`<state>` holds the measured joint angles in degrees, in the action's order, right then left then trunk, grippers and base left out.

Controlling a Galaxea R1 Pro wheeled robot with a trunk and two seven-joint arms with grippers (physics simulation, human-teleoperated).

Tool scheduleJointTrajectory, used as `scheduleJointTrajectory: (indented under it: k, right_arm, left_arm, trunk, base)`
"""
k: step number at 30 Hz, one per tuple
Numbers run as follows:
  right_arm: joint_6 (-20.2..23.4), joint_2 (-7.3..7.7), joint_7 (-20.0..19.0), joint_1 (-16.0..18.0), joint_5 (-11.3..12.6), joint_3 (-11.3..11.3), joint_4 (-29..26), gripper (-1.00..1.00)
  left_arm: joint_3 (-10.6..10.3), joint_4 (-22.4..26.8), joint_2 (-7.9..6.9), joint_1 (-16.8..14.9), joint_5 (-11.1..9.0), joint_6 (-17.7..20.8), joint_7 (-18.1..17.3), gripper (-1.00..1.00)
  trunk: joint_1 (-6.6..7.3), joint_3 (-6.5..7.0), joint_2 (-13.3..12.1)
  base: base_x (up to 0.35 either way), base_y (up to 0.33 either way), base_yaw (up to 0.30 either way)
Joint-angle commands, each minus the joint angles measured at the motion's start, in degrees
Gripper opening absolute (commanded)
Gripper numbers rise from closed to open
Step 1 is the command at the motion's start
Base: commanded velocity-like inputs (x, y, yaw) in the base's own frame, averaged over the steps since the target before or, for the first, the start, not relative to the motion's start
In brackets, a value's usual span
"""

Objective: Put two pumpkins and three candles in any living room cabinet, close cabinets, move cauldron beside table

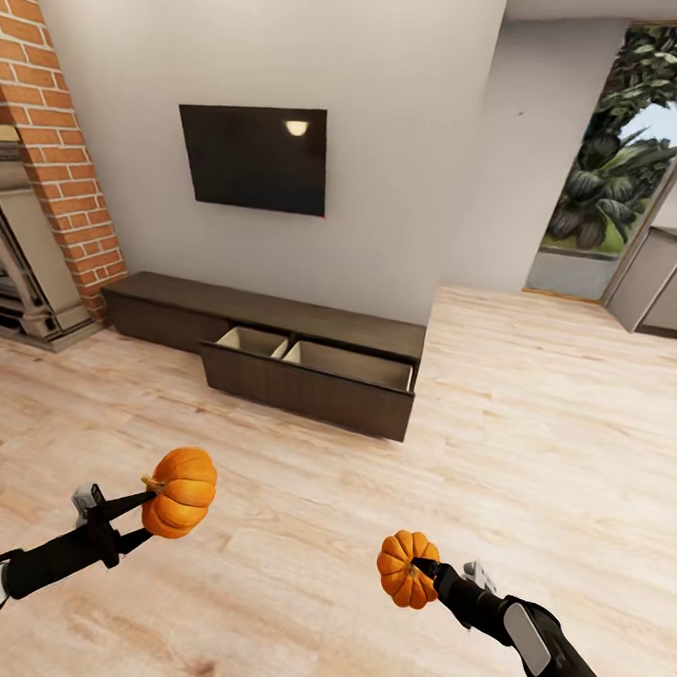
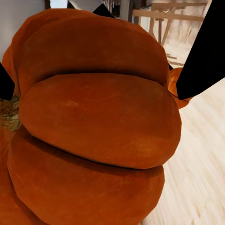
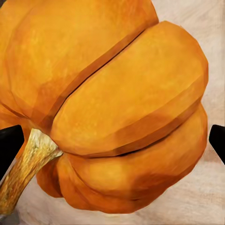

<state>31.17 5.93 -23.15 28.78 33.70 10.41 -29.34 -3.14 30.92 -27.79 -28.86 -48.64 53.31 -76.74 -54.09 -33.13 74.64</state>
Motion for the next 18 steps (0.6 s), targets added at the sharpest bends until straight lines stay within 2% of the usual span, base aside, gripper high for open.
scheduleJointTrajectory:
  k: [1,9,18]
  right_arm:
    - [0.6,-0.04,-0.1,0.1,0.6,0.3,-0.1,-1.0]
    - [0.6,-0.04,-0.1,0.1,0.6,0.2,-0.1,-1.0]
    - [0.6,-0.04,-0.1,0.1,0.7,0.2,-0.1,-1.0]
  left_arm:
    - [-0.2,0.0,-0.07,-0.1,-0.7,0.6,-0.1,-1.0]
    - [-0.2,0.0,-0.12,-0.1,-0.7,0.6,0.0,-1.0]
    - [-0.2,0.0,-0.15,-0.1,-0.7,0.6,-0.1,-1.0]
  trunk:
    - [-0.03,-0.05,0.0]
    - [-0.03,-0.05,0.0]
    - [-0.03,-0.05,0.0]
  base:
    - [0.342,0.074,-0.122]
    - [0.342,0.094,-0.025]
    - [0.342,0.098,-0.157]
